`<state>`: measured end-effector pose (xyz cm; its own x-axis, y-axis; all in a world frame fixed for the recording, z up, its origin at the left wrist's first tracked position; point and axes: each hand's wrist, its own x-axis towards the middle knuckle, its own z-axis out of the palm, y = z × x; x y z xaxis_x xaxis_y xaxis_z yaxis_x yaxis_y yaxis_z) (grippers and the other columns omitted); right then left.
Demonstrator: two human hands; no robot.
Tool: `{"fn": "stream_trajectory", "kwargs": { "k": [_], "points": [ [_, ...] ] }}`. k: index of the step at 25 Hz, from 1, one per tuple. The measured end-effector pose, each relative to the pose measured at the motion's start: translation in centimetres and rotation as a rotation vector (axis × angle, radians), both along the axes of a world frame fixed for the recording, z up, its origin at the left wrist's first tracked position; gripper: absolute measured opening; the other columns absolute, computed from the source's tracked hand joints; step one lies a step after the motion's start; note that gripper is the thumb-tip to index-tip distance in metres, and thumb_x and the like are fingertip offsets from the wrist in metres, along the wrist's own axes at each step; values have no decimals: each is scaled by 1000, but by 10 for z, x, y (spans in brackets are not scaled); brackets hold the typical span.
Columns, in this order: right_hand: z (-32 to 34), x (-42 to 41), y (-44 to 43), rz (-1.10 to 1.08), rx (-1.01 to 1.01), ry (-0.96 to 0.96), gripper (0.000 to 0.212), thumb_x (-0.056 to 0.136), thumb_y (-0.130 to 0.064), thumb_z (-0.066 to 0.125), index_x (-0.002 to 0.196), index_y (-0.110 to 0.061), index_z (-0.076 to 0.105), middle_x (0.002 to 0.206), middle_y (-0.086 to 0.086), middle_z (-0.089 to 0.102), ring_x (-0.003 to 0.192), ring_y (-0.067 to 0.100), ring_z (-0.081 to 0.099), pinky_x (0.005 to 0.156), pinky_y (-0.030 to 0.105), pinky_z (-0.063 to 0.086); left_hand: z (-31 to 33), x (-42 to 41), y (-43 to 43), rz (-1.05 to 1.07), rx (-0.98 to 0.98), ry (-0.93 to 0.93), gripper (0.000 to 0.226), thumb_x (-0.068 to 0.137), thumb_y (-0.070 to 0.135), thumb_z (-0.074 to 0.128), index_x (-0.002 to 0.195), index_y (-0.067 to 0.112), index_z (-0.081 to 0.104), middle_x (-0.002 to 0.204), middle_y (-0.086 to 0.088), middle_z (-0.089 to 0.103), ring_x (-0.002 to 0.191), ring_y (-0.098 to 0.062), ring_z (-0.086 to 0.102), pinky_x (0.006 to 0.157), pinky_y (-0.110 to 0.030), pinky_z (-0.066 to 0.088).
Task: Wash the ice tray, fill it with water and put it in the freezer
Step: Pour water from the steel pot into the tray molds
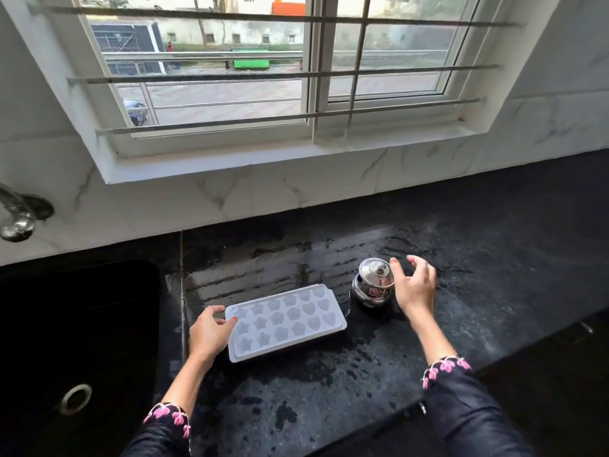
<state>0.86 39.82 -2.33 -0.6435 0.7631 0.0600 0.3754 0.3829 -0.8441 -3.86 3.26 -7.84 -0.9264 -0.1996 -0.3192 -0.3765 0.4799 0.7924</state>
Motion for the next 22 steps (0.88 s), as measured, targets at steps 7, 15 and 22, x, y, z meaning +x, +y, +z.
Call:
{"fn": "stream_trajectory", "kwargs": {
  "k": [7, 15, 22],
  "points": [
    [-1, -30, 63, 577, 112, -318, 43, 87, -55, 64, 115, -23, 69, 111, 0, 65, 105, 16, 61, 98, 32, 46, 0, -13, -2, 66, 104, -133, 21, 89, 19, 68, 105, 7, 61, 98, -17, 69, 68, -26, 70, 52, -33, 59],
    [-11, -51, 91, 875, -289, -274, 56, 69, -69, 73, 108, -28, 72, 95, 9, 73, 79, 10, 65, 63, 23, 55, -4, -20, 12, 151, 190, -176, 22, 91, 24, 68, 104, 6, 66, 95, -14, 72, 72, -25, 66, 61, -34, 55],
    [-23, -55, 90, 990, -513, -203, 81, 44, -60, 92, 114, -25, 72, 108, 2, 77, 95, 9, 70, 84, 22, 55, -4, -6, 16, 174, 233, -128, 17, 94, 28, 63, 97, 13, 70, 93, -10, 74, 74, -27, 68, 62, -33, 56]
  ]
}}
